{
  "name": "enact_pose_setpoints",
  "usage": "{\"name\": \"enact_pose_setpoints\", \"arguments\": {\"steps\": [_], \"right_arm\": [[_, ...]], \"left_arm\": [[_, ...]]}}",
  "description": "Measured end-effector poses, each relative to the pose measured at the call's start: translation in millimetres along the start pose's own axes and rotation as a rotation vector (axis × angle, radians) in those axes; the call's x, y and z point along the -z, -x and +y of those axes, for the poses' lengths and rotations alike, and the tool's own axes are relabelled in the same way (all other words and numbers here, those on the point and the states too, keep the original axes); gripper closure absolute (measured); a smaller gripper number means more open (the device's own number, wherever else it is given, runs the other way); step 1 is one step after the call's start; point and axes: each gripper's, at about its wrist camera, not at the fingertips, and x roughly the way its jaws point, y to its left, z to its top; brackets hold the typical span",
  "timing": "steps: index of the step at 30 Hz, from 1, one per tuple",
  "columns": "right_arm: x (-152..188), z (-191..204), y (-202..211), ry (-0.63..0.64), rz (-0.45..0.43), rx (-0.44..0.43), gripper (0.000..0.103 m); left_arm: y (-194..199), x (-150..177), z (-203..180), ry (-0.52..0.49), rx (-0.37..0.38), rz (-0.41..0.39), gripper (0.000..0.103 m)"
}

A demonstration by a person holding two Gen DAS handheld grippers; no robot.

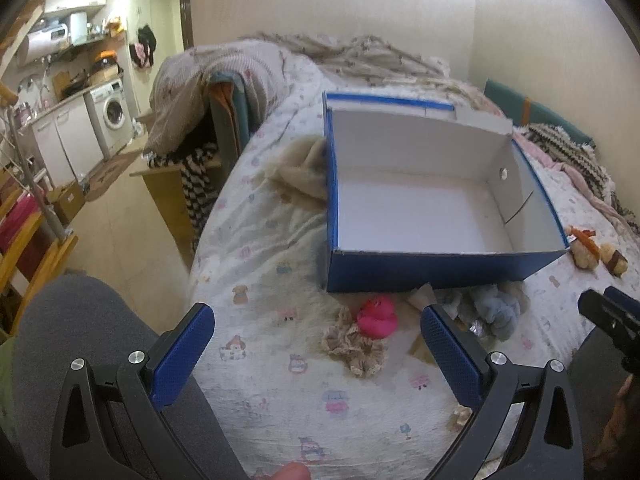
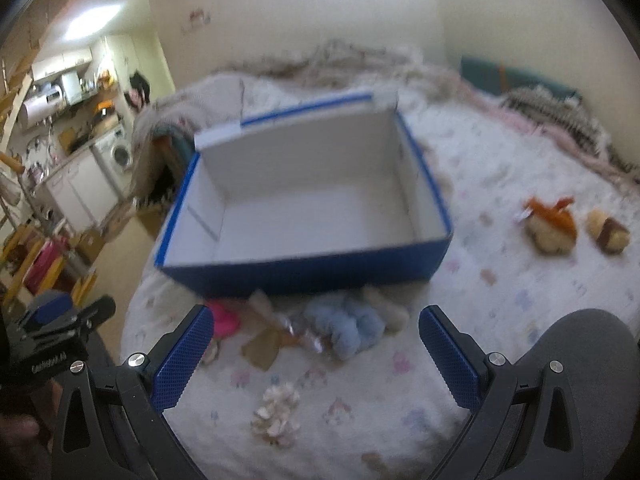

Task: Organize soft objects
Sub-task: 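Grasp the white lace scrunchie with the right tool while the left tool grasps the beige scrunchie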

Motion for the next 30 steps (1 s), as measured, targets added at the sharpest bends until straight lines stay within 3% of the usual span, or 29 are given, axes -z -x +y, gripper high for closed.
{"name": "enact_pose_setpoints", "arguments": {"steps": [8, 15, 18, 21, 25, 29, 30], "right_arm": [[-4.0, -9.4, -34.1, 0.012, 0.236, -0.050, 0.000], [10.4, -10.5, -71.1, -0.016, 0.447, -0.122, 0.000], [19.4, -2.8, -87.9, 0.002, 0.520, -0.125, 0.015], [32.9, 9.4, -108.8, 0.017, 0.625, -0.158, 0.018], [51.8, 26.4, -131.6, 0.054, 0.718, -0.178, 0.046], [67.3, 38.1, -148.5, 0.105, 0.754, -0.156, 0.066], [67.1, 38.5, -149.5, 0.114, 0.750, -0.151, 0.079]], "left_arm": [[-45.3, -3.8, -0.2, -0.006, -0.059, 0.189, 0.000], [-79.7, -3.8, 4.6, 0.046, -0.045, 0.363, 0.001], [-91.9, -2.5, 8.2, 0.072, -0.040, 0.410, 0.003], [-106.2, -3.3, 15.9, 0.104, -0.031, 0.459, 0.007], [-124.6, -5.0, 22.4, 0.136, -0.020, 0.510, 0.014], [-138.5, -8.4, 14.7, 0.097, -0.008, 0.525, 0.015], [-140.4, -8.9, 12.2, 0.089, -0.004, 0.524, 0.015]]}}
